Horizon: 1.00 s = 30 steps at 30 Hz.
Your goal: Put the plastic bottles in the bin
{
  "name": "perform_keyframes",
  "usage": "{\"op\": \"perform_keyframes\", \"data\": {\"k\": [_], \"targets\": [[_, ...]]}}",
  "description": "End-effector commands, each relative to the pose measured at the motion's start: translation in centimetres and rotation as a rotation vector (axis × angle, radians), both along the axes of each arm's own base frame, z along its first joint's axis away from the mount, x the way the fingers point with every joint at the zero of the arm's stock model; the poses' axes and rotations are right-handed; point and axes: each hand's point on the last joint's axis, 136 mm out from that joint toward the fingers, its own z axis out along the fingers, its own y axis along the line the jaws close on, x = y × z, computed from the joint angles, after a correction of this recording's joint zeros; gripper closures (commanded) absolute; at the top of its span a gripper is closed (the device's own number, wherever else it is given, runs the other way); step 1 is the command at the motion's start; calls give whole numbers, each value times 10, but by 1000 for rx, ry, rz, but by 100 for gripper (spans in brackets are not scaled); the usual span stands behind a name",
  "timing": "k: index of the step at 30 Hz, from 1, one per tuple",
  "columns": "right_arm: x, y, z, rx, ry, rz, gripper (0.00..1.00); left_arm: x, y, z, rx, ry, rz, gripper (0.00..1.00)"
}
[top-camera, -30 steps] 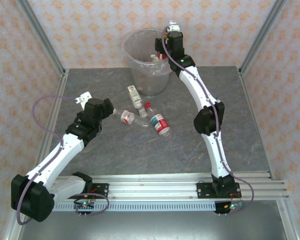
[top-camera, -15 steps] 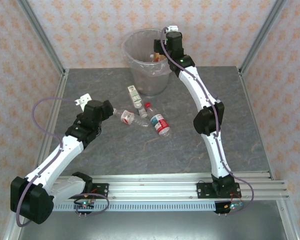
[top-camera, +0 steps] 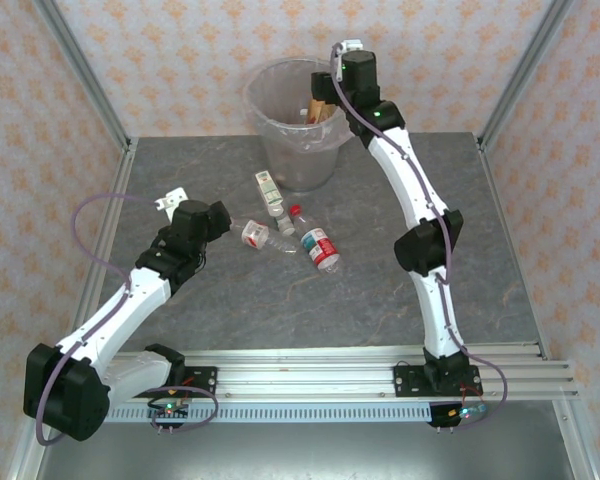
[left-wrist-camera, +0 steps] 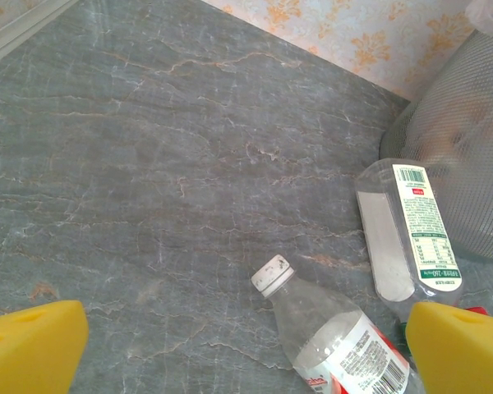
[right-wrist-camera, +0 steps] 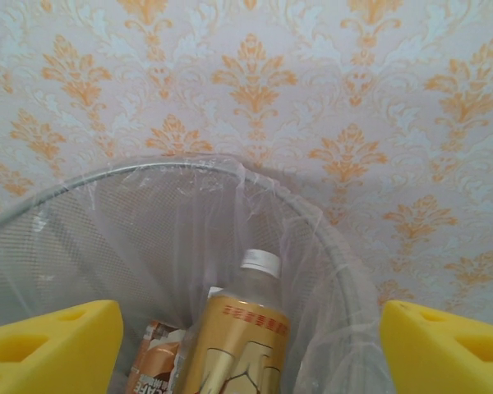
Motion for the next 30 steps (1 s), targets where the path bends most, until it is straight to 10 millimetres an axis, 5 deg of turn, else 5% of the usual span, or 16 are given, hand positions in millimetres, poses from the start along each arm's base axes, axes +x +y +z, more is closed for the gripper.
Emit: {"op": "perform_keyframes", "data": {"k": [1, 12, 17, 26, 30], "targets": [[-25, -3, 32, -17, -14, 37, 17, 2, 2, -3, -16, -3, 17, 0], [-68, -13, 38, -31, 72, 75, 9, 8, -11, -34, -113, 92, 27, 0], [-86, -24, 12, -46, 190, 50, 1, 8, -14, -50, -172, 128, 70, 0], [-122, -39, -18, 57, 77, 42, 1, 10, -24, -61, -234, 181, 69, 0], [-142, -56, -51, 101, 102, -21, 1, 8, -24, -59, -281, 132, 96, 0]]}}
